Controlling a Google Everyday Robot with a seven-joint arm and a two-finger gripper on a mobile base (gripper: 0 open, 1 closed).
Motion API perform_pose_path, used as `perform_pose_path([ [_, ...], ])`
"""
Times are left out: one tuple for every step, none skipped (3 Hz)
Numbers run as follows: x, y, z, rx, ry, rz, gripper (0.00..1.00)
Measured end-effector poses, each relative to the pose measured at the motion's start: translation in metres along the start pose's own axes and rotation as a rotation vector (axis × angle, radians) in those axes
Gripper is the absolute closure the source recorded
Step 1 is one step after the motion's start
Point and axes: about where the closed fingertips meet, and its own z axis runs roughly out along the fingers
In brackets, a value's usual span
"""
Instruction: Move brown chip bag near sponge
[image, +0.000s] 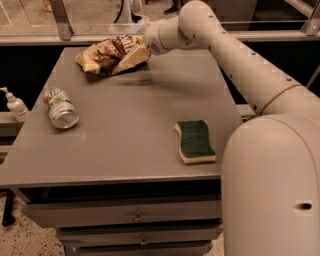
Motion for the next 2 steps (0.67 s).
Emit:
perform_pose_path([
  [0.0045, 0.0004, 0.0213, -0.027, 0.006, 0.003, 0.16],
  [0.0078, 0.0012, 0.0303, -0.043, 0.009, 0.004, 0.39],
])
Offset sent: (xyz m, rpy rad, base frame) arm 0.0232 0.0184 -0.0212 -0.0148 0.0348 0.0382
